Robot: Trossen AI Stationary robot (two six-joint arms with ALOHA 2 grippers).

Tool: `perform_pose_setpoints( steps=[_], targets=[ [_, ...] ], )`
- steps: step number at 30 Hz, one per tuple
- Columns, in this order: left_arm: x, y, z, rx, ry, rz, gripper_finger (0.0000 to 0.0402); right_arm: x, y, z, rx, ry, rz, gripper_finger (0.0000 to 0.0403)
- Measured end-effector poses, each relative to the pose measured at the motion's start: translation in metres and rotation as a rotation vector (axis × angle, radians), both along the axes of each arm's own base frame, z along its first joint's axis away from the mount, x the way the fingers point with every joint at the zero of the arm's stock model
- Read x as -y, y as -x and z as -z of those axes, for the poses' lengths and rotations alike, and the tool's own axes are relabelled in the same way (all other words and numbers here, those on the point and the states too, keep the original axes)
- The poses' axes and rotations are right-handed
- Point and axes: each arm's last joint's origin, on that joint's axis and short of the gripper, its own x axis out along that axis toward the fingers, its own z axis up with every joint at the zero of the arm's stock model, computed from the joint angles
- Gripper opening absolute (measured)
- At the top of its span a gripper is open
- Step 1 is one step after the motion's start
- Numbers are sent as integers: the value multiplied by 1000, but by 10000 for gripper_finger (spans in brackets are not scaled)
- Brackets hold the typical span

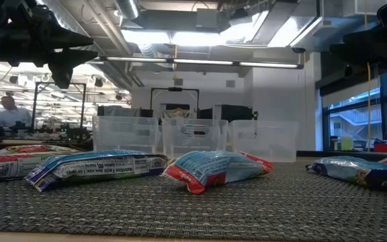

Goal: Pick and place Granola Bars by type

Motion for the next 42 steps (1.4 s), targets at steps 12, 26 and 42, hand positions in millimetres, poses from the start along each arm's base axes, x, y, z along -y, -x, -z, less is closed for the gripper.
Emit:
perform_pose_setpoints(
  steps=[12,26,42],
  targets=[
    [0,0,0,0,0,0,130,0,0,-1,8,87,19,163],
    [0,0,0,0,0,0,130,4,0,-4,19,668,170,163],
    [0,0,0,0,0,0,130,8,3,-17,111,354,311,163]
  ],
)
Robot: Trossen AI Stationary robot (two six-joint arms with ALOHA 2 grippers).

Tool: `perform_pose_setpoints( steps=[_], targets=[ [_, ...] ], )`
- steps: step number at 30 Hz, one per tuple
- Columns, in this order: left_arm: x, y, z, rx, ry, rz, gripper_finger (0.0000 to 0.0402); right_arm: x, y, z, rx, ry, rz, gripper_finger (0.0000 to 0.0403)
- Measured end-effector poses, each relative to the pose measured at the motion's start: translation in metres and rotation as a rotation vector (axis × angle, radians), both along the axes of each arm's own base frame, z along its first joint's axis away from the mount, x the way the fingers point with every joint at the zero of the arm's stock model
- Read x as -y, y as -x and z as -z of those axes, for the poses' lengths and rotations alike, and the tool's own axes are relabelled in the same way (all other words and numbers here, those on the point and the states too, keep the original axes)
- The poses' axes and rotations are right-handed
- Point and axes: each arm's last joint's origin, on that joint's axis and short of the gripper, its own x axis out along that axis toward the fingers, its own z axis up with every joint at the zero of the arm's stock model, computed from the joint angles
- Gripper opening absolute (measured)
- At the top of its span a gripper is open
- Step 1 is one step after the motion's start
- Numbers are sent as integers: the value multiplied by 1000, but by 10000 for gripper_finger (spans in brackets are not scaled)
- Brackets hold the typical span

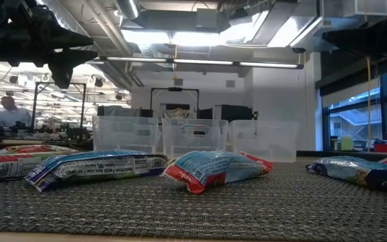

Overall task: Pick and place Granola Bars by type
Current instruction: Put the left red granola bar into the left transparent bin

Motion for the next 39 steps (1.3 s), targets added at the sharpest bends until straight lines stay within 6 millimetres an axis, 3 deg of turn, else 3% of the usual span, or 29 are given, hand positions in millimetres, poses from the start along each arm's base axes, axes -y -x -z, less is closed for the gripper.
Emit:
perform_pose_setpoints(
  steps=[5,10,21,28,34,39],
  targets=[
    [0,0,0,0,0,0,130,1,0,-1,78,-289,-49,163],
    [0,0,0,0,0,-6,130,1,0,-1,116,-445,-86,163],
    [0,0,-1,24,63,-5,130,0,0,0,116,-475,-94,163],
    [1,3,-39,101,-32,25,130,0,0,0,115,-472,-93,163],
    [-1,-15,-74,-196,-152,-44,130,0,0,0,109,-447,-87,163],
    [-1,-38,-99,-585,-80,-39,130,1,0,0,111,-449,-77,163]
  ],
)
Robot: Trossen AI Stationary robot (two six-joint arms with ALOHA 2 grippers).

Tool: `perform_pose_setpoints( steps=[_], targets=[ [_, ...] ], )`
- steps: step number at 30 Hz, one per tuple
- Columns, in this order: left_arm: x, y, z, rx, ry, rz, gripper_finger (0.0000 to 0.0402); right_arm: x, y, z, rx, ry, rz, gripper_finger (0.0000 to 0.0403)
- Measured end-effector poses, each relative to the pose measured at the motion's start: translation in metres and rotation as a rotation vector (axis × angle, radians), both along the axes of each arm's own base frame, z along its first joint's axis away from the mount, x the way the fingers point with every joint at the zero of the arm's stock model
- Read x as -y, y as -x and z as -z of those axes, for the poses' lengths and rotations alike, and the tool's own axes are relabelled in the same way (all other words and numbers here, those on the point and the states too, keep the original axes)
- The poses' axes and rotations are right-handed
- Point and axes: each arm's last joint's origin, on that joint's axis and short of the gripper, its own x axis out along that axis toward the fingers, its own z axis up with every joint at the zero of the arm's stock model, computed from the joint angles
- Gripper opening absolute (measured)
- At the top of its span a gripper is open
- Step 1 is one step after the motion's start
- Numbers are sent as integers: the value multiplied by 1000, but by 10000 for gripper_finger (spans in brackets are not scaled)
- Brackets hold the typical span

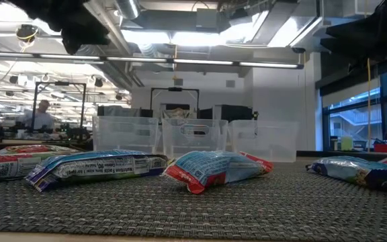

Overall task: Pick and place Granola Bars by type
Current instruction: Put the left red granola bar into the left transparent bin

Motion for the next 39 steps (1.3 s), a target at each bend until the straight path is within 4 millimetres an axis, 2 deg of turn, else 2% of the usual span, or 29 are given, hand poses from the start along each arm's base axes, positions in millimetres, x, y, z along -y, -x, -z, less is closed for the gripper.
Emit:
perform_pose_setpoints(
  steps=[3,6,11,16,21,27,34,39],
  targets=[
    [2,-16,-5,-242,60,-59,130,1,0,0,-3,-2,22,163],
    [5,-38,-1,-421,106,-132,130,2,1,0,-6,-20,66,163],
    [15,-72,13,-567,261,-206,130,2,1,0,-5,-22,71,163],
    [27,-92,40,-674,395,-314,130,1,0,0,-4,-14,50,163],
    [38,-102,61,-718,491,-479,130,1,0,0,-4,-14,49,163],
    [47,-108,76,-739,548,-602,130,1,0,0,-8,-10,48,163],
    [57,-109,84,-734,593,-701,134,1,0,1,-10,-10,46,163],
    [63,-110,86,-720,607,-723,167,1,0,2,-21,-6,46,163]
  ],
)
